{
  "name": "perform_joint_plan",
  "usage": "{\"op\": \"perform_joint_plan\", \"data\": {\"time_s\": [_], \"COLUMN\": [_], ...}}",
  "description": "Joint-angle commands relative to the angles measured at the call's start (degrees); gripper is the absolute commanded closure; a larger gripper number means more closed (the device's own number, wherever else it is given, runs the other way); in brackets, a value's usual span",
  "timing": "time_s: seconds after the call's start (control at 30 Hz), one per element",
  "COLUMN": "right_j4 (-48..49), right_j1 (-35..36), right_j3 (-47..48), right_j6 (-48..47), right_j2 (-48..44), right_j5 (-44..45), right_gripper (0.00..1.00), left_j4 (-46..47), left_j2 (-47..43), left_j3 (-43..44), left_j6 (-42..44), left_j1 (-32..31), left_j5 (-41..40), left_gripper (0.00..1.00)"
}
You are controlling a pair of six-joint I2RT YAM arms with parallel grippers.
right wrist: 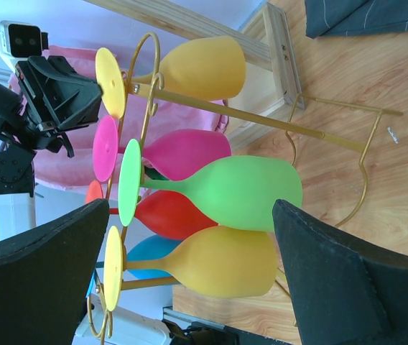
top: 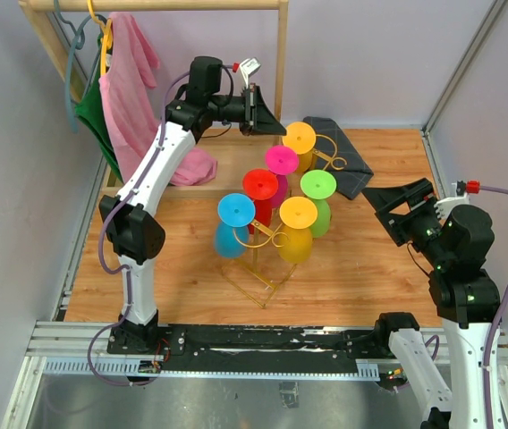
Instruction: Take the wine glass off the wine glass rack
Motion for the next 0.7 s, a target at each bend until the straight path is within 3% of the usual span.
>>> {"op": "perform_joint_plan", "data": {"time_s": [0.0,0.67], "right_j4": [0.15,0.12], "right_j1": [1.16,1.15], "right_j3": [-0.87,-1.81], "right_j6": [-0.31,-0.33], "right_j2": [-0.67,-1.11], "right_j5": [0.53,0.84], "right_gripper": [0.01,0.01], "left_j4": [2.52,4.61], "left_j2": [-1.45,-0.64], "left_j3": [0.02,-1.24], "left_j6": [-2.91,-7.94], "left_j1": [0.04,0.47], "left_j5": [1.63,1.09], "left_gripper": [1.0,1.0]}}
